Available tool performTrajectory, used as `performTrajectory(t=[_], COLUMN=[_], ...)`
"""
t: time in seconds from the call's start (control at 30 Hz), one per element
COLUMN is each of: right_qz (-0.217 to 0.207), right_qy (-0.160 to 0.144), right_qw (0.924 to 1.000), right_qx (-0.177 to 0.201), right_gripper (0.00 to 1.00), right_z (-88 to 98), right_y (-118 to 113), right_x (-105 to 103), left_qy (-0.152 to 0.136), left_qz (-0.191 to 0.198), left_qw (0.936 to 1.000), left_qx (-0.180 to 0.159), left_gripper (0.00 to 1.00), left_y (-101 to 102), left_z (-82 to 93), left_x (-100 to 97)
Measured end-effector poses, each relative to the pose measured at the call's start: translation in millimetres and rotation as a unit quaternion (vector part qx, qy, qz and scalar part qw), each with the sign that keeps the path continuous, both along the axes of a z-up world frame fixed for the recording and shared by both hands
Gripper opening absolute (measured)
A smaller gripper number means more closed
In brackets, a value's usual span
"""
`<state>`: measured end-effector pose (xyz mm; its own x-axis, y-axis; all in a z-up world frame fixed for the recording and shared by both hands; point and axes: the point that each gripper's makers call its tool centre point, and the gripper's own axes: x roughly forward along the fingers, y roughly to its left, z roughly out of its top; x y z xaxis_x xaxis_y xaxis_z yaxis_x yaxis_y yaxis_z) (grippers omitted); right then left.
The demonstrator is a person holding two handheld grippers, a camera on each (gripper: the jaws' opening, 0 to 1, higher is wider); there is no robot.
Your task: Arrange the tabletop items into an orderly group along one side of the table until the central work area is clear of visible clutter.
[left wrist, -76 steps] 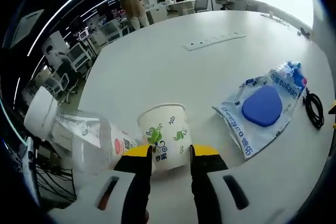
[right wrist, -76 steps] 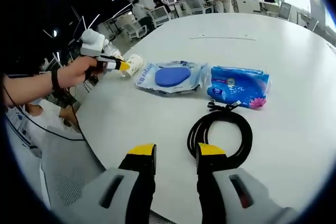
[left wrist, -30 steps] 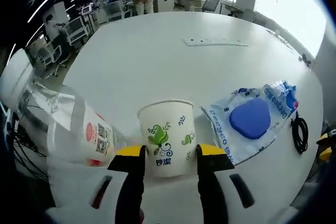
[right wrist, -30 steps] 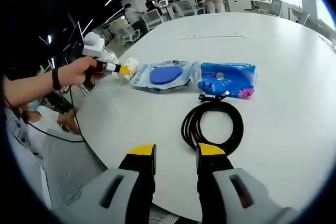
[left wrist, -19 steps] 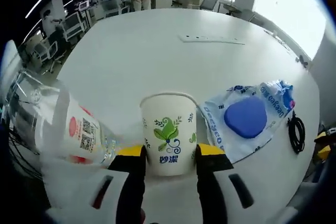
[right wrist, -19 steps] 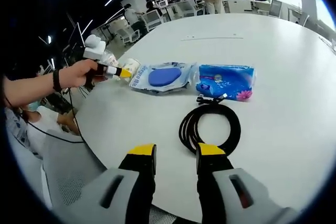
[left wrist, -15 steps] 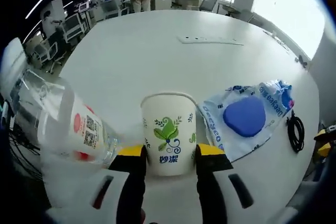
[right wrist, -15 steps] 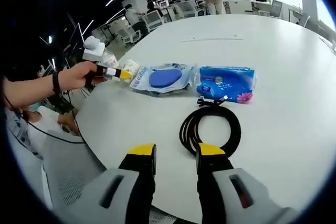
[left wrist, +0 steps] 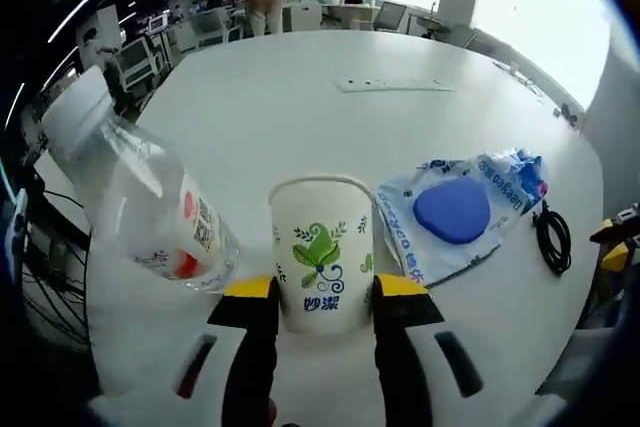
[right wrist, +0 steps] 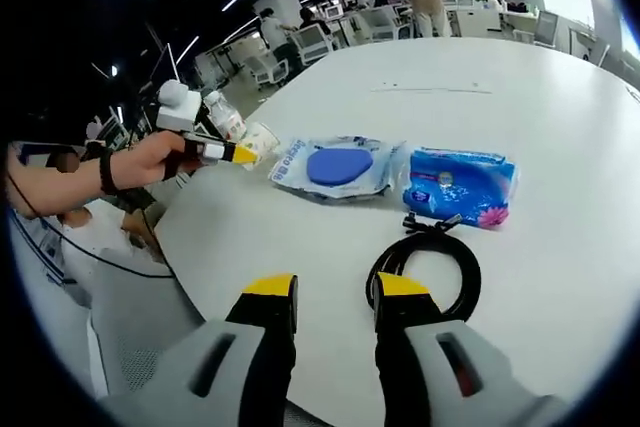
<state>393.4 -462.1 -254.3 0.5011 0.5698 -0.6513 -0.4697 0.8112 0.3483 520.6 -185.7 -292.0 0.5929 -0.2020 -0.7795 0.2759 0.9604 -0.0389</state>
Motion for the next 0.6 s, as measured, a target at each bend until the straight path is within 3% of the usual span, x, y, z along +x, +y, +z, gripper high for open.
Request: performTrajectory(t=[0.27,0.6], right_qz=[0.024,0.043], right_qy=[-0.01,-0.022], right_qw=[0.9997,0.9988], right_qx=[0.0,0.009], right_gripper=[0.29,0.29], right_z=[8.2,19.1], right_y=[15,35], right_x=[7,19], left_qy=[-0.01,-0.021], left_qz=[-0.011,-0.048], left_qw=[0.9999,0.9986], left_qx=[-0.003,-0.001], left_gripper=[0.36,0.36], left_y=[-1,-13], left_z=[7.8,12.4], left_x=[-8.3,-32.6])
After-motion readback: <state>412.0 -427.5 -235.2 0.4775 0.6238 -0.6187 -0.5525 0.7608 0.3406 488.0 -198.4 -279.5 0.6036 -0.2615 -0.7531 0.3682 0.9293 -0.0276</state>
